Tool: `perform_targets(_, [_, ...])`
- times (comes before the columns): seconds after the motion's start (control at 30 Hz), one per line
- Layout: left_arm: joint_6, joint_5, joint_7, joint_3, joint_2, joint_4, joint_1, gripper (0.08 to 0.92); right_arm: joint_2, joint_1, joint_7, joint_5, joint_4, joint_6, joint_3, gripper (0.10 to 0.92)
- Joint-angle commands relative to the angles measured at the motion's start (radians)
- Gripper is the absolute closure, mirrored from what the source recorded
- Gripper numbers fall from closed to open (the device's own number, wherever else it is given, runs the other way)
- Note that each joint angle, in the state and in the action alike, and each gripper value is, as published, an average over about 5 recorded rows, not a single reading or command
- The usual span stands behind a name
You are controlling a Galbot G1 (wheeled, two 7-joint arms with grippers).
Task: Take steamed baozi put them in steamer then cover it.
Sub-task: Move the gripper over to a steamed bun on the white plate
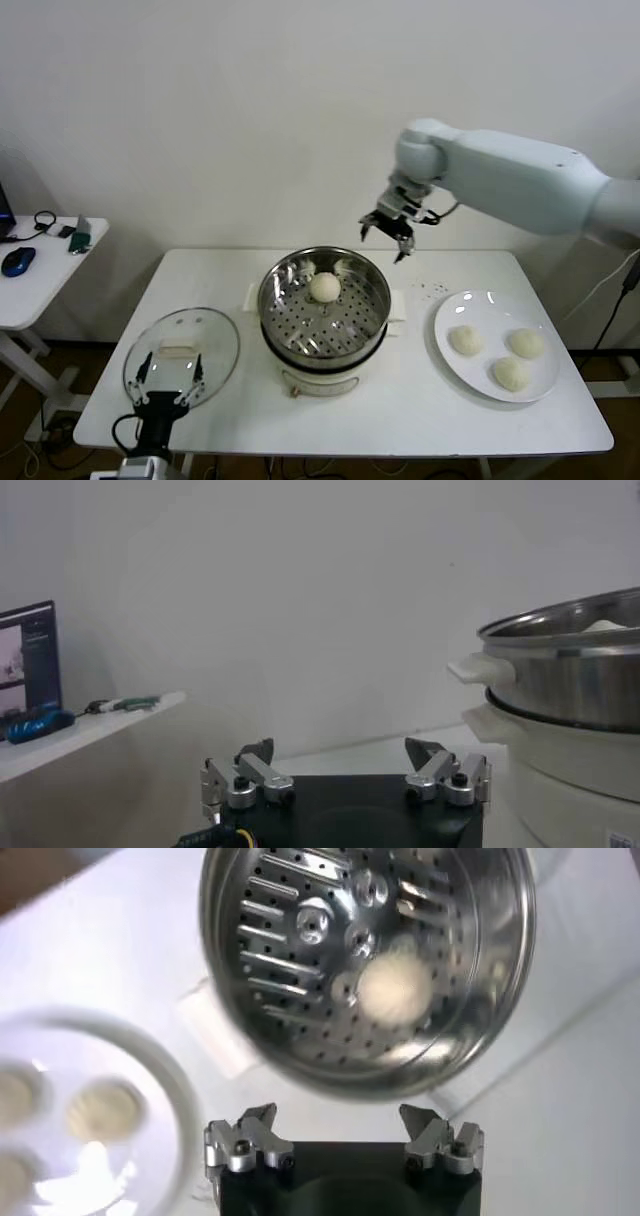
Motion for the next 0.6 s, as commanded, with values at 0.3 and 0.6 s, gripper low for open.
perform_targets(0.3, [0.001,-0.004,0.000,0.000,0.007,0.016,0.002,0.177,-0.407,-0.139,0.107,0.150,0.057,-0.340,-0.102,0.203])
perform_targets(0.6, [0.001,-0.004,-0.009,-0.002,0.002,0.022,0.007,0.177,-0.374,-0.427,0.114,0.046,-0.019,-0.347,0.100,0.203])
